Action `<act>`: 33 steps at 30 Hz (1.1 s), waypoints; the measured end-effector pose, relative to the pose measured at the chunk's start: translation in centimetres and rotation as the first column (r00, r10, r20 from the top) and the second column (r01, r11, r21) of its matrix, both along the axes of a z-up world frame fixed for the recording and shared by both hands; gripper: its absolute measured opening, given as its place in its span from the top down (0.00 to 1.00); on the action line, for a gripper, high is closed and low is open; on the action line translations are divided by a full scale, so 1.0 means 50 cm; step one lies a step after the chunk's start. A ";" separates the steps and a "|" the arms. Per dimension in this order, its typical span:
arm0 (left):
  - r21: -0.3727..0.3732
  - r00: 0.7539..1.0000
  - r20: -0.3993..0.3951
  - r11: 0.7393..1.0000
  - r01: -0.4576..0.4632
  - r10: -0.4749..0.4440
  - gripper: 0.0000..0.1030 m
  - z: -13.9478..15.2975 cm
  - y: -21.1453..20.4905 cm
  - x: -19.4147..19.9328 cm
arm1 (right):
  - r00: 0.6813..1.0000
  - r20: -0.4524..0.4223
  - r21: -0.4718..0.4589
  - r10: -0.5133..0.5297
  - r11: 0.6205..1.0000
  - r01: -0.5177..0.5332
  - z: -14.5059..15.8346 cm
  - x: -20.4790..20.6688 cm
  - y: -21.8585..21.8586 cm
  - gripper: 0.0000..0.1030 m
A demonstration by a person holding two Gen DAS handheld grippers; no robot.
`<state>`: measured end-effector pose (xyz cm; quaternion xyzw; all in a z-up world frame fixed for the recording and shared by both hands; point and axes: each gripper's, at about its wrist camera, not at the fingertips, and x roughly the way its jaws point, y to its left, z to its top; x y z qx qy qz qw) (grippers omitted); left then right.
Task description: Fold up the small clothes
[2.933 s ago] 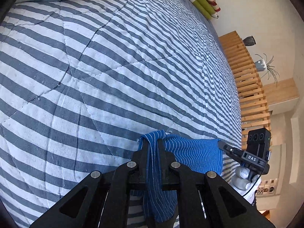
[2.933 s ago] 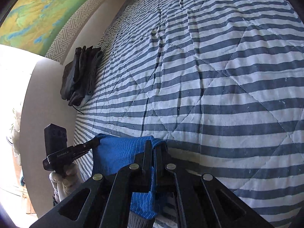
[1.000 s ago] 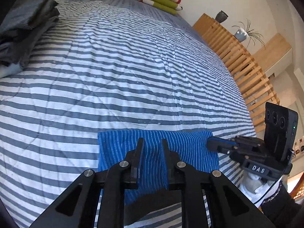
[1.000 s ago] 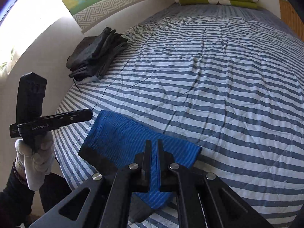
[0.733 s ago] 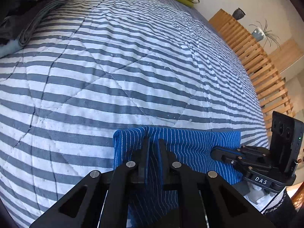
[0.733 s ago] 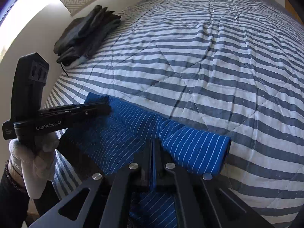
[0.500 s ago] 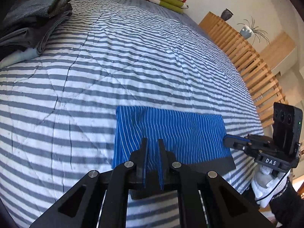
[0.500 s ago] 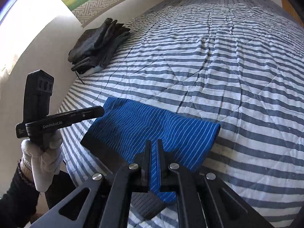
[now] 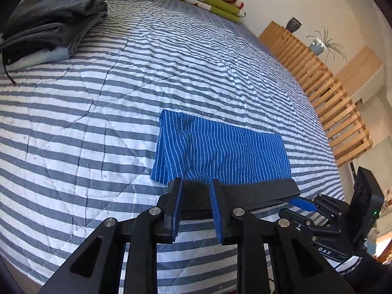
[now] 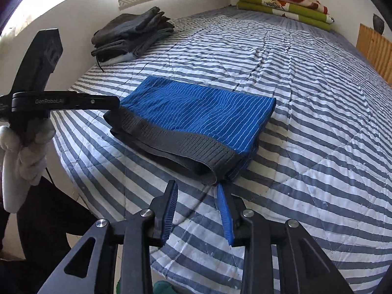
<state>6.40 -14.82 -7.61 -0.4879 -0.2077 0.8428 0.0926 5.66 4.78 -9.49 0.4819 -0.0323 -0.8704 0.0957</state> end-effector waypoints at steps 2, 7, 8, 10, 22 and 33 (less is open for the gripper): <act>0.018 1.000 0.017 1.000 -0.012 0.011 0.78 -0.007 -0.013 -0.001 | 1.000 -0.009 0.024 -0.006 1.000 0.006 -0.004 -0.014 -0.008 0.71; 0.080 0.997 0.061 0.996 -0.044 0.039 0.78 -0.036 -0.036 -0.017 | 0.999 -0.022 0.064 -0.032 0.997 0.033 -0.008 -0.023 -0.018 0.71; 0.091 0.997 0.067 0.995 -0.038 0.032 0.78 -0.039 -0.036 -0.017 | 0.999 -0.030 0.069 -0.038 0.997 0.040 -0.004 -0.018 -0.017 0.71; 0.093 0.997 0.070 0.996 -0.017 0.010 0.79 -0.043 -0.028 -0.020 | 0.998 -0.053 0.089 -0.044 0.995 0.049 0.007 -0.006 -0.018 0.71; 0.091 0.998 0.059 0.996 -0.010 0.005 0.81 -0.029 -0.028 -0.030 | 0.999 -0.039 0.188 0.028 0.982 -0.020 -0.015 -0.021 -0.058 0.71; 0.096 0.997 0.080 0.995 0.000 -0.008 0.80 -0.044 -0.022 -0.028 | 0.986 -0.093 0.195 -0.137 0.969 0.153 0.004 -0.023 -0.031 0.71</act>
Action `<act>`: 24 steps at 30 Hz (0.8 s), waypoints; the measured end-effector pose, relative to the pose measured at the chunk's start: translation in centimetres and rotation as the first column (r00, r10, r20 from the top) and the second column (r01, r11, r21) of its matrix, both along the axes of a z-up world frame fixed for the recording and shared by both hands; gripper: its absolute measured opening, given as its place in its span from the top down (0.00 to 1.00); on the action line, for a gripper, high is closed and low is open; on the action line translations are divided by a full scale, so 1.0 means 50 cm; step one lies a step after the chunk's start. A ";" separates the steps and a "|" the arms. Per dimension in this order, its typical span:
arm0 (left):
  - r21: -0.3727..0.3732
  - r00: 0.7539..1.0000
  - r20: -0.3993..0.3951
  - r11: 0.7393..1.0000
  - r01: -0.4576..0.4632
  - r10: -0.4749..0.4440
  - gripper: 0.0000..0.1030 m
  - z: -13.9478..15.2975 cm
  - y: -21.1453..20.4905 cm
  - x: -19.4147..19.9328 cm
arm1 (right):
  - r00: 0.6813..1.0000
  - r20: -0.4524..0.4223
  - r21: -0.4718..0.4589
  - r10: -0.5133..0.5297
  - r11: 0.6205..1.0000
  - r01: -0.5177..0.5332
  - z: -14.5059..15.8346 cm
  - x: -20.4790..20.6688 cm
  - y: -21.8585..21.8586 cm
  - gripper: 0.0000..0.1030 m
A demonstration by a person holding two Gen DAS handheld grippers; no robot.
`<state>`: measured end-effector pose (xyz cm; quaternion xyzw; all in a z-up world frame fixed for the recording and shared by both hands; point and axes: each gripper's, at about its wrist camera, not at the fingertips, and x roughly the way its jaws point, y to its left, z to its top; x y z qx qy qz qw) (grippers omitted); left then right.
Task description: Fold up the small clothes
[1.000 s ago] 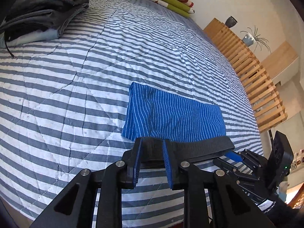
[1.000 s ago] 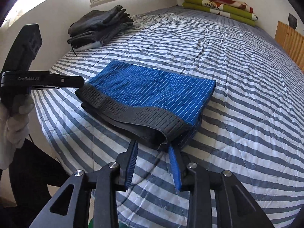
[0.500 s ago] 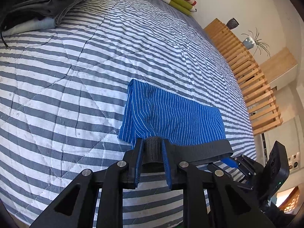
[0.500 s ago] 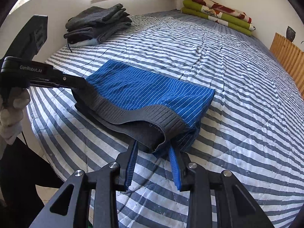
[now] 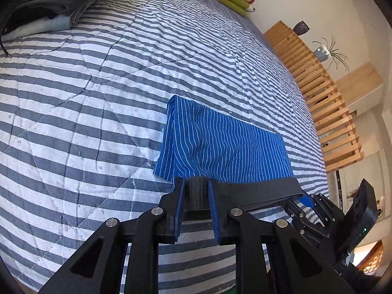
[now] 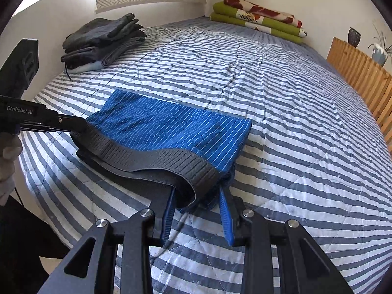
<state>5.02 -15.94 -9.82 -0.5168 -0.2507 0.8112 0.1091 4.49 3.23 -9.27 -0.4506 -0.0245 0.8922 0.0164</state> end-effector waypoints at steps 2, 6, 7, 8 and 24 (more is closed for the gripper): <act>-0.039 1.000 -0.005 0.999 0.013 -0.014 0.81 0.001 0.007 0.002 | 1.000 -0.026 0.044 -0.001 0.999 0.002 0.005 0.005 -0.016 0.71; -0.048 1.000 0.005 0.999 0.011 -0.010 0.82 -0.006 0.003 0.008 | 0.992 -0.008 -0.040 -0.127 0.991 0.126 0.004 0.003 0.052 0.71; -0.038 1.000 0.007 0.999 0.004 -0.004 0.82 -0.008 0.000 0.010 | 0.989 0.005 -0.079 -0.148 0.986 0.148 0.001 0.003 0.070 0.71; -0.020 1.000 0.012 1.000 -0.005 0.005 0.80 -0.010 -0.003 0.010 | 0.989 0.014 -0.089 -0.147 0.985 0.148 -0.001 0.003 0.075 0.71; -0.046 0.996 0.064 0.997 0.069 -0.066 0.88 -0.029 0.012 0.030 | 0.992 0.040 -0.117 -0.117 0.986 0.121 -0.029 0.014 0.059 0.95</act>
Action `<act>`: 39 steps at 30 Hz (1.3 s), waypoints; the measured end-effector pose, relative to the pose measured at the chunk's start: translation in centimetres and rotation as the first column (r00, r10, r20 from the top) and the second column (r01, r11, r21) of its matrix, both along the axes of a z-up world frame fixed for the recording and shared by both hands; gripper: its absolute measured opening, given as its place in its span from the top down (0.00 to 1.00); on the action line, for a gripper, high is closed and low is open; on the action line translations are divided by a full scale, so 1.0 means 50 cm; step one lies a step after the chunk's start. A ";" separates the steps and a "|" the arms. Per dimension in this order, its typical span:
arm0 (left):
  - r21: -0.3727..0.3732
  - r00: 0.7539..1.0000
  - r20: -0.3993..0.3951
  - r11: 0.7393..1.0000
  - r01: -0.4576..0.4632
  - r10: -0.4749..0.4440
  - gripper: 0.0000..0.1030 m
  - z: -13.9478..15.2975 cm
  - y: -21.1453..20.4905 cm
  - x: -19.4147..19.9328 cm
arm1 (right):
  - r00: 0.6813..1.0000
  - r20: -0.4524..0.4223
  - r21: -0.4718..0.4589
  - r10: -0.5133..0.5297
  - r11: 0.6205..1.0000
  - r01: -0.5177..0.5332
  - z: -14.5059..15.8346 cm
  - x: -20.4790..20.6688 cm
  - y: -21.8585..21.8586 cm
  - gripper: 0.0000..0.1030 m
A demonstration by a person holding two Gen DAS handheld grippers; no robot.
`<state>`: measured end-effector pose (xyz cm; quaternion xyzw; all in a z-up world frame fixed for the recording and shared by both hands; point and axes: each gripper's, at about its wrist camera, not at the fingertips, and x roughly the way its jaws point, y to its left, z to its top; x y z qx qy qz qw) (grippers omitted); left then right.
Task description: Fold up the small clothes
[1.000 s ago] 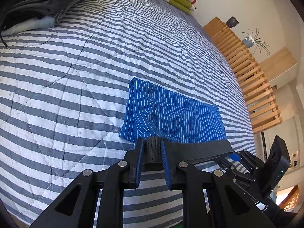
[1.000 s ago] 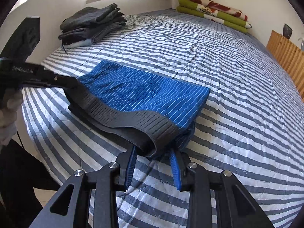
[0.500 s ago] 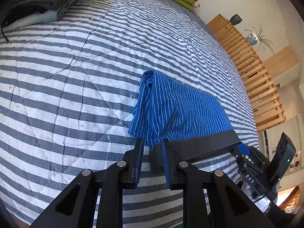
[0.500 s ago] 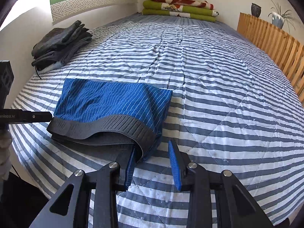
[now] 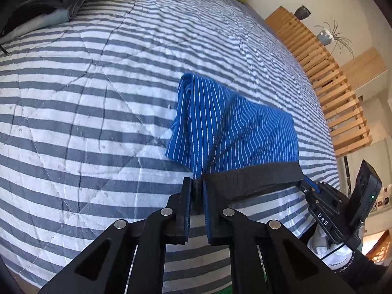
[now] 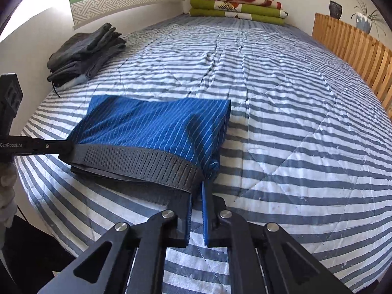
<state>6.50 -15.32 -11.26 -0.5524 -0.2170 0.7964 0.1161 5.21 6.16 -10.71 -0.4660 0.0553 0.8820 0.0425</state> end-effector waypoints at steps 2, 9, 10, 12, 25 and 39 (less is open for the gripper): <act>-0.021 1.000 -0.002 1.000 0.002 -0.002 0.79 0.006 -0.001 0.006 | 1.000 0.015 0.013 0.009 1.000 -0.009 -0.011 0.005 -0.006 0.95; -0.014 0.982 -0.181 0.998 -0.055 0.051 0.78 0.125 -0.030 -0.011 | 0.997 0.021 -0.070 0.069 0.995 -0.067 0.030 0.037 0.030 0.78; -0.009 0.981 -0.185 0.998 -0.060 0.057 0.79 0.130 -0.028 -0.028 | 0.997 -0.008 -0.101 0.077 0.992 -0.077 0.047 0.044 0.036 0.78; 0.013 0.981 -0.184 0.998 -0.060 0.062 0.79 0.128 -0.019 -0.062 | 0.993 -0.083 -0.138 0.082 0.986 -0.092 0.088 0.046 0.043 0.78; -0.087 0.993 -0.068 0.991 -0.100 0.094 0.78 -0.008 -0.035 -0.153 | 0.983 0.023 -0.141 0.182 0.974 -0.177 -0.017 -0.089 0.021 0.78; -0.051 0.998 -0.028 0.997 -0.062 0.061 0.42 0.011 -0.012 -0.092 | 0.995 0.087 -0.423 0.044 0.906 -0.003 -0.010 -0.083 0.195 0.51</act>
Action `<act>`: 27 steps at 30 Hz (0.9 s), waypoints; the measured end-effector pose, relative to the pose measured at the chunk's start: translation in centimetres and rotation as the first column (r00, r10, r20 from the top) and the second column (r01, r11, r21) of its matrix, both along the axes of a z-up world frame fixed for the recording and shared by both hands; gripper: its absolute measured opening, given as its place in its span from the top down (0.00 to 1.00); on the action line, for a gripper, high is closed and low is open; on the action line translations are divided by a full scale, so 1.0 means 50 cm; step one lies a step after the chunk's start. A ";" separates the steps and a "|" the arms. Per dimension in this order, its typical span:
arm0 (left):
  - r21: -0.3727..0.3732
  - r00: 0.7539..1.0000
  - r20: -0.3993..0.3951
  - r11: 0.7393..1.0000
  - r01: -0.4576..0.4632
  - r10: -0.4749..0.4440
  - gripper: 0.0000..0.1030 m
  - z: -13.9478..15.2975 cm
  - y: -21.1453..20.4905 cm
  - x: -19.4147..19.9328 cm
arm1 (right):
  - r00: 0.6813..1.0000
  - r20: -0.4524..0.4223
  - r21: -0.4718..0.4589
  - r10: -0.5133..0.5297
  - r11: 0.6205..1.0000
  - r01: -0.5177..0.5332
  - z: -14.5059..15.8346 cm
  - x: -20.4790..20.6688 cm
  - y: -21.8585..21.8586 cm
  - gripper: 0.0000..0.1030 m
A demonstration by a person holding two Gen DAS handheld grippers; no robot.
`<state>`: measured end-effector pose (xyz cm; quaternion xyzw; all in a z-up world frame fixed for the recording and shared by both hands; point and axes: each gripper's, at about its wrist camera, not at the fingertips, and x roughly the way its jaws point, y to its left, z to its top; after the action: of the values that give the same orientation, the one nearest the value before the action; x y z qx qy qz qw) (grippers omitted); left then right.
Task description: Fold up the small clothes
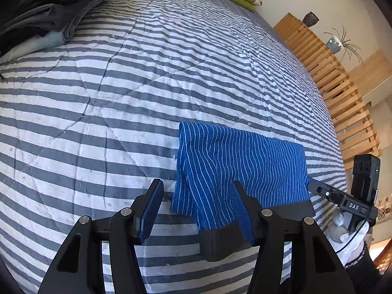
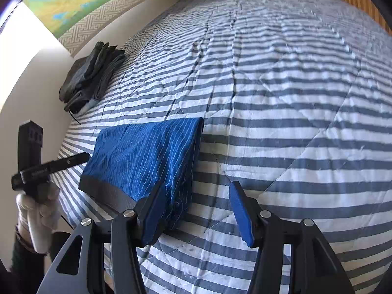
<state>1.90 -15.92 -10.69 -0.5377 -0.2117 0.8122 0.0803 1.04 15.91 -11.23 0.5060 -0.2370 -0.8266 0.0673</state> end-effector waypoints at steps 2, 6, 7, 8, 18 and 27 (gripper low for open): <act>0.001 1.000 0.015 1.000 0.000 0.000 0.42 -0.011 0.006 -0.004 | 1.000 0.016 -0.061 -0.015 0.998 0.016 -0.015 -0.007 0.008 0.51; -0.014 1.000 0.021 1.000 0.010 -0.010 0.43 -0.022 0.017 -0.013 | 1.000 0.018 -0.119 -0.010 0.993 0.012 -0.019 -0.019 0.003 0.51; -0.014 1.000 0.020 1.000 0.011 -0.011 0.43 -0.022 0.018 -0.015 | 1.000 0.021 -0.129 -0.004 0.992 0.007 -0.020 -0.023 -0.001 0.51; -0.014 1.000 0.019 1.000 0.007 -0.007 0.45 -0.024 0.017 -0.016 | 1.000 0.027 -0.132 0.004 0.991 -0.001 -0.022 -0.027 -0.005 0.51; -0.031 1.000 0.011 1.000 0.001 0.000 0.84 -0.026 0.023 -0.014 | 0.993 0.044 -0.103 0.107 0.989 -0.102 -0.035 -0.041 -0.054 0.76; 0.024 0.997 -0.073 0.999 -0.025 0.027 0.88 0.048 0.013 0.020 | 0.997 -0.009 -0.152 0.073 0.986 -0.074 0.005 -0.021 -0.057 0.92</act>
<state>2.91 -15.28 -8.29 -0.5039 -0.2250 0.8297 0.0836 0.00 13.07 -11.00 0.5065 -0.2805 -0.8038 0.1364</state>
